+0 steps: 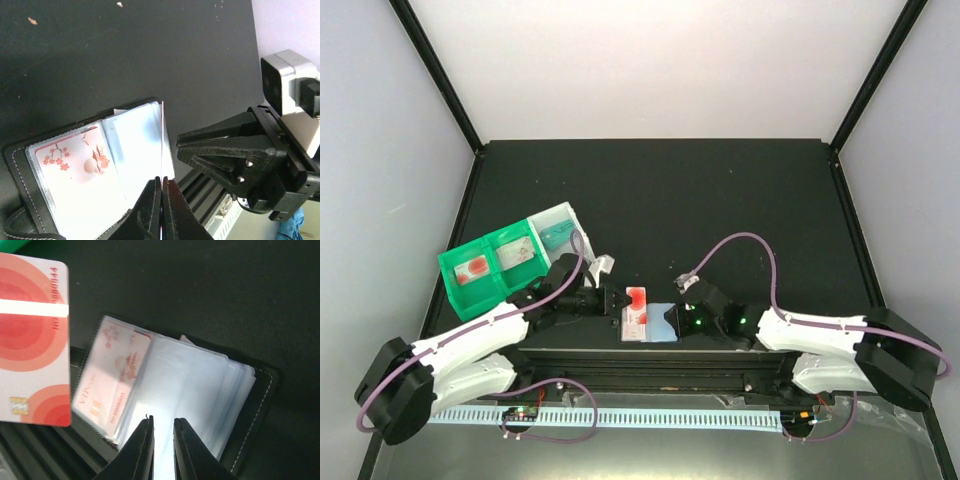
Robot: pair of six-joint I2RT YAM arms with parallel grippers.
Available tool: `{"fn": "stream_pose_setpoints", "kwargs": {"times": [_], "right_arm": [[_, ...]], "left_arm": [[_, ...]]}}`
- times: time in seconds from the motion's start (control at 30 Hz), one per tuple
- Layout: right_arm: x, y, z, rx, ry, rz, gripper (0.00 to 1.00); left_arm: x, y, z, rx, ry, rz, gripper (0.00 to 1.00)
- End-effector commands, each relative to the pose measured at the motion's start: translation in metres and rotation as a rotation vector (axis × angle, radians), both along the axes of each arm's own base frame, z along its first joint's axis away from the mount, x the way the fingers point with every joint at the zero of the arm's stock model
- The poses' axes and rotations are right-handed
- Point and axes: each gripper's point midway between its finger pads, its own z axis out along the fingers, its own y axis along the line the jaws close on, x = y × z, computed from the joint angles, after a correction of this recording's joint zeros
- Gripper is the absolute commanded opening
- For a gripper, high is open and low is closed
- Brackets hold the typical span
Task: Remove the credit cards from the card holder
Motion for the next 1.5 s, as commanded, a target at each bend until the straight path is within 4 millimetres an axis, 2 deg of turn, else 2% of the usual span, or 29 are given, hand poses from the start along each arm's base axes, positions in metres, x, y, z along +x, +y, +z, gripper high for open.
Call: {"fn": "stream_pose_setpoints", "kwargs": {"times": [0.0,0.2,0.4,0.53,0.63,0.7,0.8,0.93,1.07,1.2,1.3,1.47], "right_arm": [[0.007,0.005,0.039,-0.002,-0.128,0.078,0.13],[-0.004,0.009,0.095,0.041,-0.242,0.224,0.16],[-0.024,0.013,0.125,0.100,-0.302,0.379,0.21],[-0.045,0.021,0.148,0.175,-0.296,0.508,0.27],[-0.057,0.025,0.164,0.231,-0.288,0.576,0.32],[-0.063,0.028,0.168,0.255,-0.288,0.613,0.33],[-0.060,0.031,0.161,0.228,-0.280,0.623,0.35],[-0.061,0.037,0.153,0.207,-0.244,0.651,0.49],[-0.062,0.041,0.157,0.209,-0.236,0.665,0.51],[-0.064,0.045,0.164,0.207,-0.237,0.706,0.52],[-0.072,0.048,0.159,0.205,-0.196,0.765,0.51],[-0.079,0.052,0.154,0.224,-0.162,0.814,0.37]], "left_arm": [[-0.003,0.005,0.017,0.028,-0.052,-0.051,0.02],[-0.028,0.004,0.030,0.003,-0.069,-0.193,0.02],[-0.048,0.005,0.052,-0.043,-0.104,-0.295,0.01],[-0.057,0.000,0.072,-0.110,-0.130,-0.355,0.02],[-0.070,-0.006,0.077,-0.181,-0.107,-0.432,0.02],[-0.076,-0.009,0.078,-0.212,-0.080,-0.472,0.02],[-0.078,-0.009,0.081,-0.219,-0.087,-0.482,0.02],[-0.084,-0.009,0.089,-0.255,-0.109,-0.513,0.02],[-0.089,-0.008,0.091,-0.274,-0.114,-0.537,0.02],[-0.091,-0.008,0.093,-0.282,-0.134,-0.550,0.02],[-0.093,-0.008,0.092,-0.298,-0.142,-0.561,0.02],[-0.094,-0.008,0.089,-0.309,-0.145,-0.564,0.02]]}}
